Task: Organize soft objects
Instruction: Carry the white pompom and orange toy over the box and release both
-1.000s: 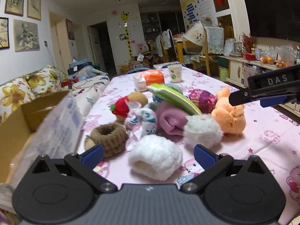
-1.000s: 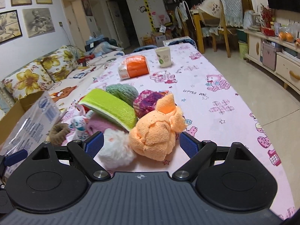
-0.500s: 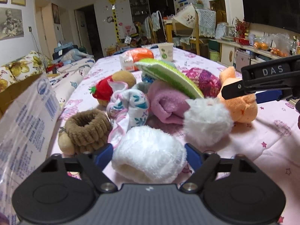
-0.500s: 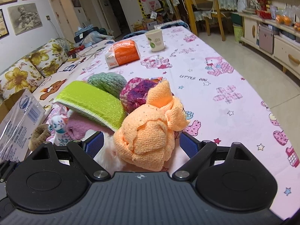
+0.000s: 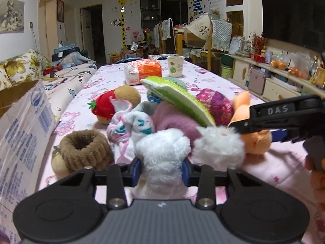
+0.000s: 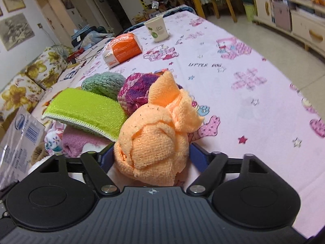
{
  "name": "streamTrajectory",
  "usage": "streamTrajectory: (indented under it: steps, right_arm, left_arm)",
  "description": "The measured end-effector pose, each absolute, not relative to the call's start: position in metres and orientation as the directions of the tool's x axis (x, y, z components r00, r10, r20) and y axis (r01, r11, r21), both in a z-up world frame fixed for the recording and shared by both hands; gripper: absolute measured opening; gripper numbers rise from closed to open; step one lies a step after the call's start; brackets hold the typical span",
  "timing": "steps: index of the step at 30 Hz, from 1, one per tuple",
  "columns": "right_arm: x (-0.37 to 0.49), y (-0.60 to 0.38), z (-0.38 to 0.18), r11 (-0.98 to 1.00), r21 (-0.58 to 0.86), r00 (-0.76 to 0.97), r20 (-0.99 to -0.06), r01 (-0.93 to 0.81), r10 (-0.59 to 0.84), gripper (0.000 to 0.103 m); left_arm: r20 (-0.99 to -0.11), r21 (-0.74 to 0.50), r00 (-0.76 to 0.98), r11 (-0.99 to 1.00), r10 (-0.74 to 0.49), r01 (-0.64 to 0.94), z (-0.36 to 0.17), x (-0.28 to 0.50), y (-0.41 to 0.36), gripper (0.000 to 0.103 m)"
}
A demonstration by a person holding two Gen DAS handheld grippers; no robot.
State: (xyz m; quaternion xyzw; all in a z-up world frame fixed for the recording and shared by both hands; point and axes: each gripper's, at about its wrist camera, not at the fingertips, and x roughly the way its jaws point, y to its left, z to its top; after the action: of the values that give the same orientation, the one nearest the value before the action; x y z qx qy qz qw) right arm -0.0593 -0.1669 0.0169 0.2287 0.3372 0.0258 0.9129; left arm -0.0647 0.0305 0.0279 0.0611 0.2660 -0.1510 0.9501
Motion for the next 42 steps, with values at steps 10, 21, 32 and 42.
streamTrajectory:
  steps: [10,21,32,42]
  right_arm:
    - [-0.071,-0.164,0.028,0.907,0.395,0.8,-0.586,0.143,0.129,0.088]
    - [-0.087,-0.157,0.056,0.922,0.376,0.866,-0.487,0.093,0.111,0.088]
    - [-0.097,-0.113,0.088,0.954,0.287,0.899,-0.391,-0.086,0.198,0.088]
    - [-0.082,-0.066,0.114,0.924,0.246,0.862,-0.35,-0.293,0.367,0.088]
  left_arm:
    - [-0.459,-0.031,0.829,0.938,-0.32,0.345,0.045,-0.072,0.044,0.033]
    - [-0.35,-0.058,0.891,0.957,-0.287,0.286,0.066,-0.08,0.07,0.033]
    - [-0.258,-0.116,0.947,0.979,-0.19,0.165,0.081,-0.09,0.106,0.033]
    - [-0.197,-0.171,0.98,0.985,-0.015,-0.019,0.092,-0.096,0.149,0.033]
